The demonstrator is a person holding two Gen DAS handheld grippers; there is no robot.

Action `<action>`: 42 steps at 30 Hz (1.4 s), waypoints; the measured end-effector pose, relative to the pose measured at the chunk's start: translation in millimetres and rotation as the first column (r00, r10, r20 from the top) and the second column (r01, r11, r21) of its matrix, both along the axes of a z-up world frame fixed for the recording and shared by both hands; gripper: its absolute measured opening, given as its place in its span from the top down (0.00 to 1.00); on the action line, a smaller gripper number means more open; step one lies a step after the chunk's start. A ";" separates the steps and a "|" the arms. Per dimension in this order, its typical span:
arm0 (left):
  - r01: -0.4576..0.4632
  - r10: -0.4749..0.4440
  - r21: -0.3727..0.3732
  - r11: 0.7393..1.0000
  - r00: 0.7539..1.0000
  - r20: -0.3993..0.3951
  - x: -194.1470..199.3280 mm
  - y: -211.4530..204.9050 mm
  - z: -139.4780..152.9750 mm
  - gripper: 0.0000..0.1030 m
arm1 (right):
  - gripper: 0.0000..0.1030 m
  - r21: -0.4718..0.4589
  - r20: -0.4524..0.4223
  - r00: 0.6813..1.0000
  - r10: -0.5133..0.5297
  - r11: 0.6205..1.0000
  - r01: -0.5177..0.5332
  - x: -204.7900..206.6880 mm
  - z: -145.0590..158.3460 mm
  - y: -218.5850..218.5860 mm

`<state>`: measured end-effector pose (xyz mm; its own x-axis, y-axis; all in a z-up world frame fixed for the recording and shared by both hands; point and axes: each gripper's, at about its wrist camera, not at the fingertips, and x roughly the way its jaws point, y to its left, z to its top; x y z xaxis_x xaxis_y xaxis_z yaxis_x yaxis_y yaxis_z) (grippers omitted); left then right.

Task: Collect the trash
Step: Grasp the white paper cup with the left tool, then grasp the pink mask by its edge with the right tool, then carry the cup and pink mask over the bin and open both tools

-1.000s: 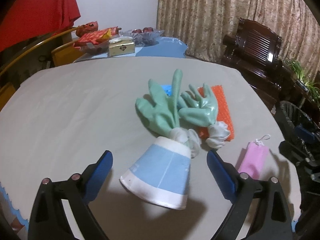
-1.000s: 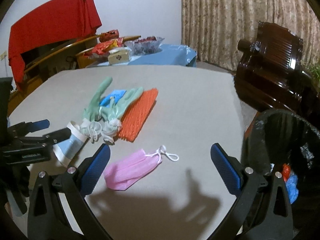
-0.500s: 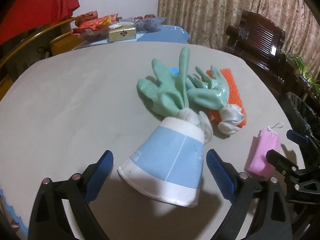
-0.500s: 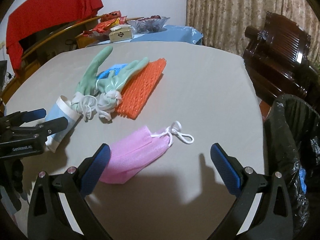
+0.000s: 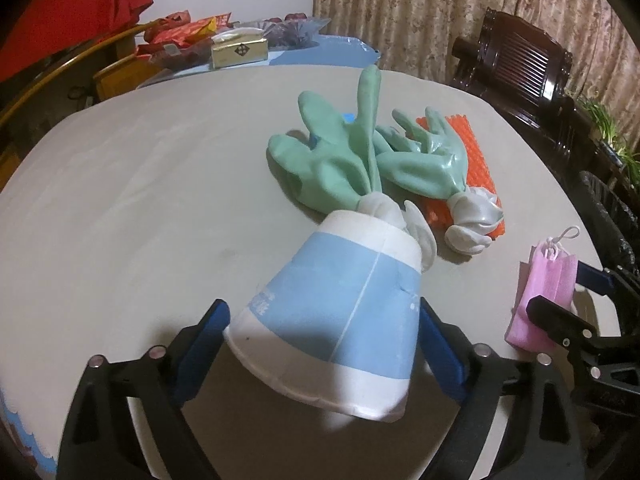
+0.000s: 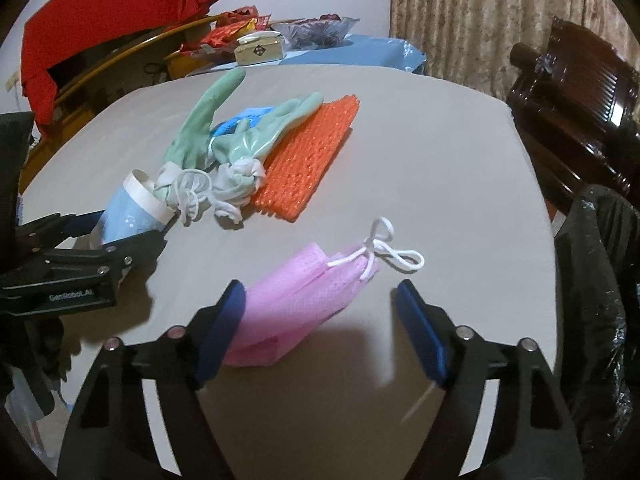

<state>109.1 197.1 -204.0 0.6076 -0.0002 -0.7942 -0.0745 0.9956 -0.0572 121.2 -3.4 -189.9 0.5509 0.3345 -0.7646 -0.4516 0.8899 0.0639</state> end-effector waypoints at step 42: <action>0.014 -0.006 -0.051 0.999 0.988 0.156 -17.5 -25.8 80.0 0.59 | 0.90 0.135 0.136 0.991 -0.013 0.991 -0.005 -12.4 84.2 -46.1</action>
